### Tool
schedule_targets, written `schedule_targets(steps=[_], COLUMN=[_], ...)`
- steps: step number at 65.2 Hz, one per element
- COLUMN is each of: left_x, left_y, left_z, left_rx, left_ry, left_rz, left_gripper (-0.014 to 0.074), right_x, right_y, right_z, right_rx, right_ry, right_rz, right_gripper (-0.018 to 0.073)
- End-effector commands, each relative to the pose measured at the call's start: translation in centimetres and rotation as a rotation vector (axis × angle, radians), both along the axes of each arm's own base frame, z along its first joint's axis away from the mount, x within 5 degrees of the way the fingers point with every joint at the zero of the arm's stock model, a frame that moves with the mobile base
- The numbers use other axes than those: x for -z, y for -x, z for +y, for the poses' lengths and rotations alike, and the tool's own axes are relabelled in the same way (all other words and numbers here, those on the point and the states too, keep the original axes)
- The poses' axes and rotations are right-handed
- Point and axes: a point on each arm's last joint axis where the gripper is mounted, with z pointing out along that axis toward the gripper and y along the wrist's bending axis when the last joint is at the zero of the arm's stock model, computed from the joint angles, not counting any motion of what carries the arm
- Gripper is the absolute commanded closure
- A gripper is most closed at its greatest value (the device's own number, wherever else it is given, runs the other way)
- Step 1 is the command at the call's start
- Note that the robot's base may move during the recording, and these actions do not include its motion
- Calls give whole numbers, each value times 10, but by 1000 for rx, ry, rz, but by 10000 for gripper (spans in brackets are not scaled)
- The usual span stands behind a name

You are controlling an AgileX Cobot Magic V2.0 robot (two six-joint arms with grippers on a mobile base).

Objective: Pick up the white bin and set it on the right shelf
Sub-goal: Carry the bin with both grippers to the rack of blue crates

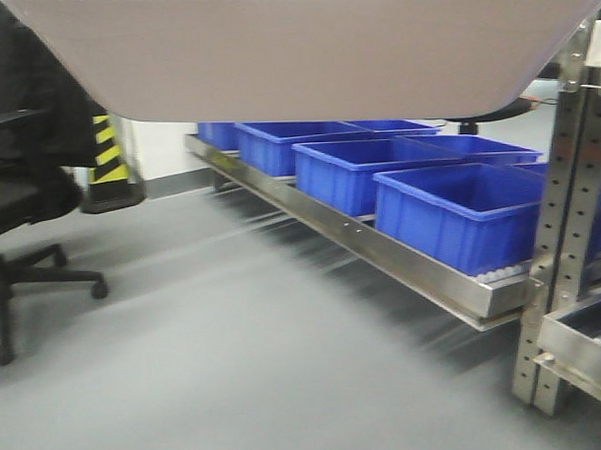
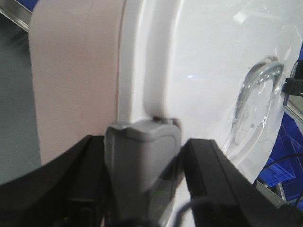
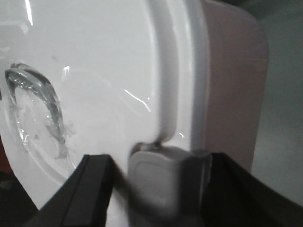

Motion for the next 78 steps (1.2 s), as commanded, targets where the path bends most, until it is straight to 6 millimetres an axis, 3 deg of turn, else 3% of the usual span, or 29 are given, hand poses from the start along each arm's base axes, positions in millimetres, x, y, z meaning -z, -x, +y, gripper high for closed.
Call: schedule_targets(steps=[1, 78], left_x=[-28, -28], left_y=[15, 15], left_z=[-11, -11], left_rx=[66, 66], left_ry=[156, 156], left_rz=[-51, -51], left_gripper=[420, 420], right_x=[-29, -29], right_y=[19, 19], right_z=[16, 16], right_rx=[-148, -148], right_ry=[-165, -165], right_rz=[-69, -69], right_gripper=[231, 231])
